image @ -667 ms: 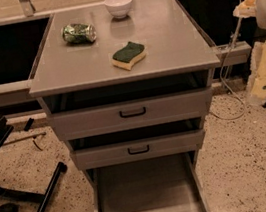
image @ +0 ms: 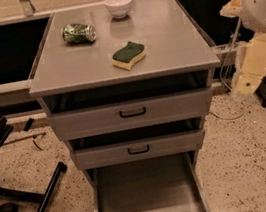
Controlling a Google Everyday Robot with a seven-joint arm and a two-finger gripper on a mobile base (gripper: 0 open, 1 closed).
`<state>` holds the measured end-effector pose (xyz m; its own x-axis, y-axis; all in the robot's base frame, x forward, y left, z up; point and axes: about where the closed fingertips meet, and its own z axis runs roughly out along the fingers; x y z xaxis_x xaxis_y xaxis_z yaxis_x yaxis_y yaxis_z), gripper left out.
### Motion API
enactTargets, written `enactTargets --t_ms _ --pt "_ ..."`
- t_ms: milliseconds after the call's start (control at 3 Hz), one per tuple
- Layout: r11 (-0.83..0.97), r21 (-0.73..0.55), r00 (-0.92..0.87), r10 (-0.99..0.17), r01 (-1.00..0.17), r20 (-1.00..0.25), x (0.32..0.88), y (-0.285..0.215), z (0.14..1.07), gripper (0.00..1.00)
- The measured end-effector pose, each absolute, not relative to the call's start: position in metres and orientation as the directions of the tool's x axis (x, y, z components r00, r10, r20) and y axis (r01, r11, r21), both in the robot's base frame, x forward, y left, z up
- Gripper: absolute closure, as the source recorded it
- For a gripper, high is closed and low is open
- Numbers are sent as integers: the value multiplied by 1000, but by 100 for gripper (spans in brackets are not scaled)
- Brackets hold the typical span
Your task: Place sponge into bottom drawer
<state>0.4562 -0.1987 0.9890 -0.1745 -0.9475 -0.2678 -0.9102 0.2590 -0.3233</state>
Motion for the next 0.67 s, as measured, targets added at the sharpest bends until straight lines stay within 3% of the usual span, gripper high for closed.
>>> enactTargets --t_ms 333,667 --pt "198 -314 -97 -945 -928 -311 492 -164 979 0" --pt "198 -314 -96 -945 -928 -311 492 -164 979 0"
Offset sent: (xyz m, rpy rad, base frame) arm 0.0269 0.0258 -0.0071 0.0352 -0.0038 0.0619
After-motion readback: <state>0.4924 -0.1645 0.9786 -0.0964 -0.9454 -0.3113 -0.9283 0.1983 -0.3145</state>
